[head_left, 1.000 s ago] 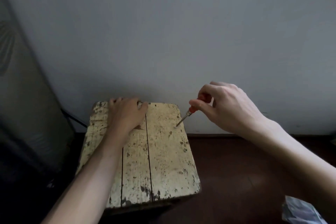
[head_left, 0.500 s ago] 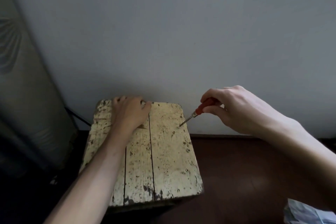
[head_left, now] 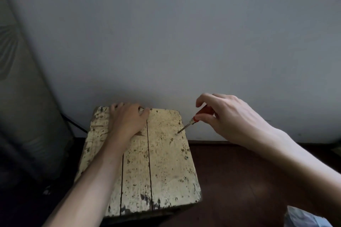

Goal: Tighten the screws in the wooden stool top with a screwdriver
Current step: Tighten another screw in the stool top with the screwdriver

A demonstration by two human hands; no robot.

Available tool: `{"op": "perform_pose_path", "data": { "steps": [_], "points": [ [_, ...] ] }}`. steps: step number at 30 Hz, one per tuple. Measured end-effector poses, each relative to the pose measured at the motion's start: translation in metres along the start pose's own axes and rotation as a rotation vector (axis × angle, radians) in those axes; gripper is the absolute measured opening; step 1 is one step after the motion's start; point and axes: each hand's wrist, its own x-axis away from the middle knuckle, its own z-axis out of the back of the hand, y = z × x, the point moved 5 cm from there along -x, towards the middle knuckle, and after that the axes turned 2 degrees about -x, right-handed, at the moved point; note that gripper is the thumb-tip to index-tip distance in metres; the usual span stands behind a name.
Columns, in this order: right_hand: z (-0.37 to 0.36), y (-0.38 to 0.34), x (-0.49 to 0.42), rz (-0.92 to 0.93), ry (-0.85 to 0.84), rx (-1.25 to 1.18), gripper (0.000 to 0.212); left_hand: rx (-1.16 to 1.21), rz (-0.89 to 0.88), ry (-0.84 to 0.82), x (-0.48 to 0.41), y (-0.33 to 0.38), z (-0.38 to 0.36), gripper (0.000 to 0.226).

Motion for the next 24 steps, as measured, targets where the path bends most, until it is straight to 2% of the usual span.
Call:
{"op": "perform_pose_path", "data": {
  "steps": [5,11,18,24],
  "points": [
    [0.003,0.006,0.002,0.036,-0.063,0.002,0.021,0.012,-0.011,0.023,-0.002,-0.002,-0.002,0.042],
    [0.0,0.007,0.001,0.035,-0.002,0.018,0.021,0.005,-0.004,0.02,-0.002,-0.001,-0.002,0.044],
    [-0.011,0.006,0.002,-0.111,0.096,0.044,0.039,-0.007,0.005,0.007,0.0,0.0,0.0,0.042],
    [-0.008,-0.004,0.001,-0.035,0.069,-0.073,0.017,-0.021,0.001,-0.005,0.0,0.0,0.001,0.044]
  ]
}}
